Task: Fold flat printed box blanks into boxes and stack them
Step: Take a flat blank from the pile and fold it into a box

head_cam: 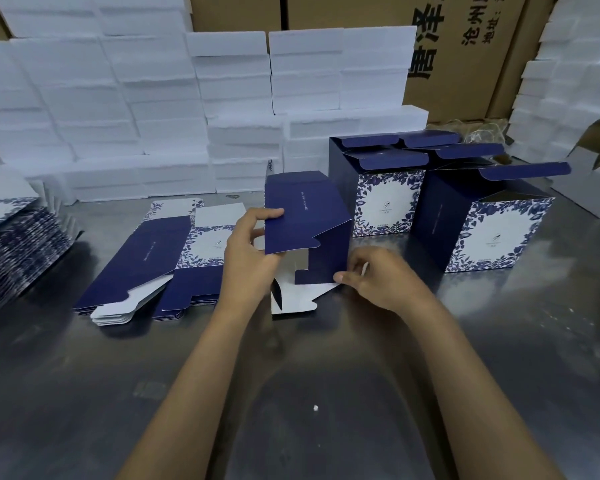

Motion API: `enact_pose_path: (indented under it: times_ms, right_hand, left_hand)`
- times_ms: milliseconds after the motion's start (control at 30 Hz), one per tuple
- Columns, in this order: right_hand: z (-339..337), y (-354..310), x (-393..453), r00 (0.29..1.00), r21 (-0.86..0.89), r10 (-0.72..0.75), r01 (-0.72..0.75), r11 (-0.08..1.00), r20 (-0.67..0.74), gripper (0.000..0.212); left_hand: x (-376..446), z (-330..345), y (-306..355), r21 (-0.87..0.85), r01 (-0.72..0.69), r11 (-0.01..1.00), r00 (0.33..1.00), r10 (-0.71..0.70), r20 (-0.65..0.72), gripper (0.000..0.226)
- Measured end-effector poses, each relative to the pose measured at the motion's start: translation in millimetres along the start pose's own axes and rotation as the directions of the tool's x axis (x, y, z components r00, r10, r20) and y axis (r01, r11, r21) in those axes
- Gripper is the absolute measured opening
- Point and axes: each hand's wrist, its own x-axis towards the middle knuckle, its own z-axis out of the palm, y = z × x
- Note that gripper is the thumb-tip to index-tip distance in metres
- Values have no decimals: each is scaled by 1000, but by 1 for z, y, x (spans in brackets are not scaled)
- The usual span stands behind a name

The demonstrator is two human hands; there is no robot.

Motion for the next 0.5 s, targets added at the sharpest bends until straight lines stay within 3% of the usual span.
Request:
enact_pose_path:
  times_ms: [367, 500]
  right_hand:
    - [6, 1, 3, 1000, 5, -18, 18, 1000, -7, 32]
    - [-2, -5, 0, 990, 40, -105, 109, 993, -94, 39]
  left_hand:
    - [-3, -1, 5, 22, -19, 1000, 1000, 19, 6, 32]
    - [-3, -2, 6, 20, -12, 1000, 1000, 12, 14, 33]
